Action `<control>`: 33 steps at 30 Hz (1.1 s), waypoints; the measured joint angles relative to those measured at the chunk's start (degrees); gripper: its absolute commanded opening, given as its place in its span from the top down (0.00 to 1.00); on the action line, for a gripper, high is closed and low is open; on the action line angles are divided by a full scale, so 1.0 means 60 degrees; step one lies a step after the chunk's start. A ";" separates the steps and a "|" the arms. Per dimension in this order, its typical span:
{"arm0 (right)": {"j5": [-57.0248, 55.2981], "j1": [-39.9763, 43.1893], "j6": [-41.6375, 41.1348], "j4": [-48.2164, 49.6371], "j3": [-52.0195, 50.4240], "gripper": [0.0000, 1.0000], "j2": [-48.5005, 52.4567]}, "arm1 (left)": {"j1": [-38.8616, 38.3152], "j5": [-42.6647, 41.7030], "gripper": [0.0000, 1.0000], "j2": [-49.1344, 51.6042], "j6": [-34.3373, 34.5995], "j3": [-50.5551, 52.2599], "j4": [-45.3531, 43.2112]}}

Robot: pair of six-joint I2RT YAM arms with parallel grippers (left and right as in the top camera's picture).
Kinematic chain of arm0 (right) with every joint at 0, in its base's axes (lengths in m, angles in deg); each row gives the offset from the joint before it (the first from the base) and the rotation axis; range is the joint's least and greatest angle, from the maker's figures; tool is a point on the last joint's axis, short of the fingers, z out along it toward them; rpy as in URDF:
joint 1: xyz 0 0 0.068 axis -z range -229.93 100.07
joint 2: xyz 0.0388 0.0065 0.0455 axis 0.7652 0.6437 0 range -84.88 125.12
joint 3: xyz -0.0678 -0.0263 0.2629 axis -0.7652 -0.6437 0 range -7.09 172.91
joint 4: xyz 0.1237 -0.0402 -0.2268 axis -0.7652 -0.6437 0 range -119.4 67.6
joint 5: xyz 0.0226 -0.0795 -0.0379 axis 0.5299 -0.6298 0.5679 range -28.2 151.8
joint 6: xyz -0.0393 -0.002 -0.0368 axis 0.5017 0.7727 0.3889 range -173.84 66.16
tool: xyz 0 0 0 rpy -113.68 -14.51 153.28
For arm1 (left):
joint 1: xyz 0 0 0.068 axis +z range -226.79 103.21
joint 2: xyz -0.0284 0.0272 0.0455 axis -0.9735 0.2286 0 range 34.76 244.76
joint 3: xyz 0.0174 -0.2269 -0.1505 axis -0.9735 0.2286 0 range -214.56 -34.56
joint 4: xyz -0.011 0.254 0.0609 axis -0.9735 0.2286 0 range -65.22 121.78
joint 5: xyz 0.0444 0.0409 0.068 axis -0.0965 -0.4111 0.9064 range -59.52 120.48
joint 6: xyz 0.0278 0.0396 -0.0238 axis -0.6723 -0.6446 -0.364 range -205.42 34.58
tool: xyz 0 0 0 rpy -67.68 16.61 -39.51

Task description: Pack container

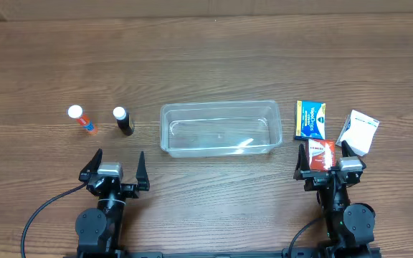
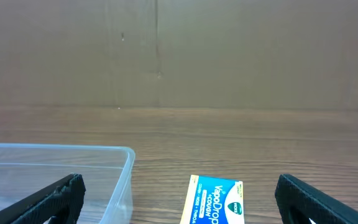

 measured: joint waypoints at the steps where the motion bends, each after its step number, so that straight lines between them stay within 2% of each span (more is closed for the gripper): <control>1: 0.0000 0.0000 -0.0004 -0.0004 0.0000 0.00 0.0000 | 0.0000 0.0000 0.00 0.0000 0.0000 0.0000 0.0000; 17: 0.0000 0.0000 0.0000 0.0011 0.0000 0.00 0.0000 | 0.0000 0.0000 0.00 0.0000 0.0091 0.0000 0.0000; 22: 0.0000 0.0000 -0.1235 0.0011 0.0000 0.00 0.0000 | -0.0004 -0.0036 0.00 0.0000 0.0882 -0.0018 0.0080; 25: -0.0004 0.0004 -0.1570 -0.0790 0.0171 0.00 0.0036 | -0.0004 -0.0087 0.00 0.0000 0.1002 -0.0532 0.1180; 30: 0.0015 0.0000 -0.1818 -0.2065 0.2164 0.00 0.1300 | -0.0004 0.0040 0.00 0.0736 0.0951 -0.2608 0.3016; 32: 0.0157 0.0000 -0.2073 -0.3089 0.3974 0.00 0.2812 | -0.0004 0.0066 0.00 0.2033 0.0929 -0.4073 0.3763; 33: 0.0397 0.0000 -0.2127 -0.3767 0.4911 0.00 0.3665 | -0.0004 0.0073 0.00 0.2823 0.0929 -0.4903 0.4623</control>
